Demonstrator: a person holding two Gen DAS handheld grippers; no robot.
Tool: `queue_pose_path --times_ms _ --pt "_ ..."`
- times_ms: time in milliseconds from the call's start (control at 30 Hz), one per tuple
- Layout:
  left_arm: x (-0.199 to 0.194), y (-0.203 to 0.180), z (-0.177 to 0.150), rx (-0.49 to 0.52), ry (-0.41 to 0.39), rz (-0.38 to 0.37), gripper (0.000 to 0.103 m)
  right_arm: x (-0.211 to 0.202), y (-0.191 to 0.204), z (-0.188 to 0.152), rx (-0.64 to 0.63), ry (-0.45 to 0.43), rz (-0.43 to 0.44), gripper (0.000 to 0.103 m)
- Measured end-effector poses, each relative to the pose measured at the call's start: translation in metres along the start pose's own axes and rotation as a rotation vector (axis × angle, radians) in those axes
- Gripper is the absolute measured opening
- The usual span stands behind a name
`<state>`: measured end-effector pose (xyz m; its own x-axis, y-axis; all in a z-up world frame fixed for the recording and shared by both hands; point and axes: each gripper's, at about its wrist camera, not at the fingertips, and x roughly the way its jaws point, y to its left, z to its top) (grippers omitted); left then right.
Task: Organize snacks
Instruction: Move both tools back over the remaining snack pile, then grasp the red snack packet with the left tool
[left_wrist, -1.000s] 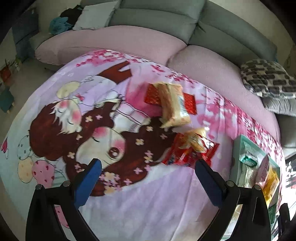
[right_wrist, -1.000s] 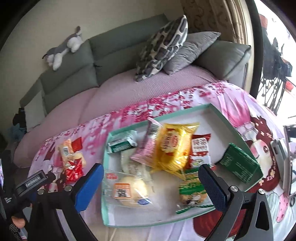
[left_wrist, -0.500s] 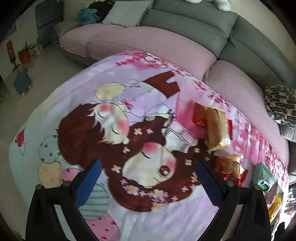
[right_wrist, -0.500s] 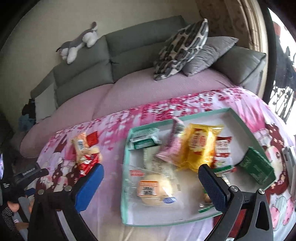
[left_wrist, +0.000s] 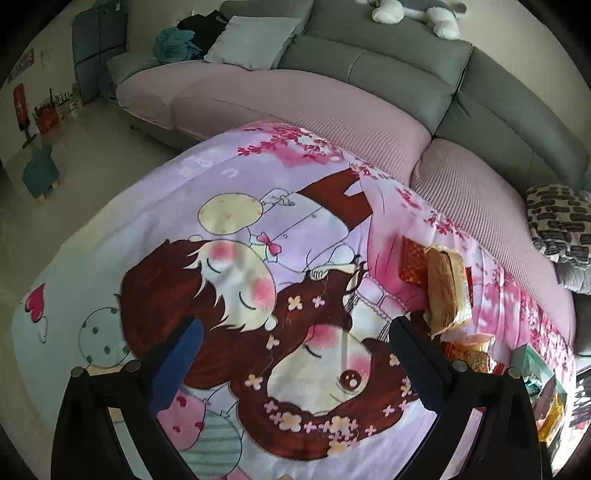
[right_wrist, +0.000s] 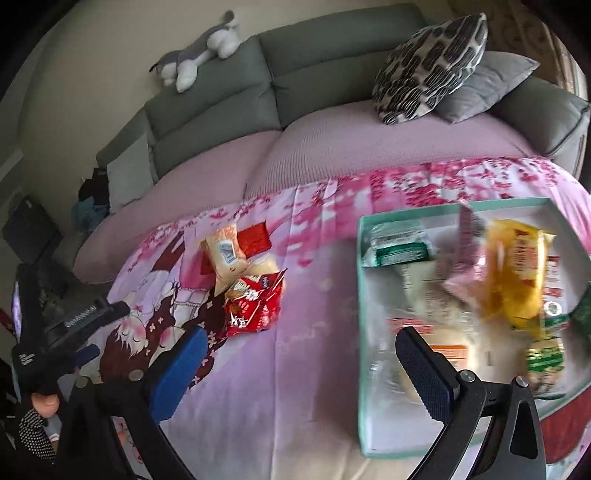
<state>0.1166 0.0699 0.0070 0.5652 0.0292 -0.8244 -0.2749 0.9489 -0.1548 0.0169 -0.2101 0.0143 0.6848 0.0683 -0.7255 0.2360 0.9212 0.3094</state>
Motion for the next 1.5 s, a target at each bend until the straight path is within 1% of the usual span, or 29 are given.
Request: queue_pose_path --times_ms 67,133,233,300,400,500,567,700,733,800,867,900,1000,1167,1300,1500 --pt "0.003 0.003 0.003 -0.007 -0.003 -0.003 0.101 0.009 0.006 -0.001 -0.007 0.011 0.0 0.103" --pt "0.006 0.007 0.006 -0.019 0.011 -0.012 0.101 0.016 0.012 -0.001 -0.023 0.033 -0.006 0.103" --pt "0.012 0.016 0.012 -0.051 0.034 -0.036 0.101 0.027 0.019 -0.002 -0.06 0.049 -0.033 0.103" --pt "0.015 0.019 0.015 -0.056 0.041 -0.038 0.101 0.033 0.025 -0.001 -0.084 0.056 -0.045 0.103" --pt "0.02 0.021 0.019 -0.039 0.056 -0.014 0.101 0.042 0.032 0.0 -0.098 0.071 -0.035 0.103" --pt "0.026 0.015 0.022 -0.015 0.078 -0.026 0.101 0.052 0.036 0.006 -0.085 0.086 -0.032 0.102" --pt "0.031 0.008 0.023 0.007 0.093 -0.041 0.101 0.058 0.039 0.01 -0.082 0.091 -0.029 0.1" --pt "0.038 -0.011 0.022 0.055 0.129 -0.076 0.101 0.073 0.042 0.015 -0.065 0.121 -0.034 0.09" --pt "0.04 -0.016 0.021 0.063 0.141 -0.085 0.101 0.077 0.041 0.015 -0.056 0.131 -0.028 0.089" --pt "0.045 -0.029 0.017 0.091 0.174 -0.124 0.101 0.083 0.04 0.015 -0.041 0.143 -0.017 0.086" --pt "0.049 -0.042 0.012 0.119 0.197 -0.158 0.101 0.082 0.038 0.016 -0.039 0.138 0.001 0.085" --pt "0.051 -0.049 0.009 0.13 0.204 -0.161 0.101 0.08 0.038 0.017 -0.045 0.131 -0.006 0.085" --pt "0.056 -0.063 0.004 0.143 0.222 -0.167 0.1 0.072 0.035 0.021 -0.061 0.102 -0.026 0.078" --pt "0.057 -0.079 -0.004 0.146 0.247 -0.201 0.1 0.063 0.023 0.029 -0.05 0.072 -0.05 0.077" --pt "0.06 -0.09 -0.008 0.138 0.277 -0.245 0.1 0.056 0.007 0.035 -0.016 0.056 -0.078 0.077" --pt "0.067 -0.107 -0.018 0.13 0.329 -0.306 0.1 0.055 -0.012 0.037 0.04 0.059 -0.102 0.077"
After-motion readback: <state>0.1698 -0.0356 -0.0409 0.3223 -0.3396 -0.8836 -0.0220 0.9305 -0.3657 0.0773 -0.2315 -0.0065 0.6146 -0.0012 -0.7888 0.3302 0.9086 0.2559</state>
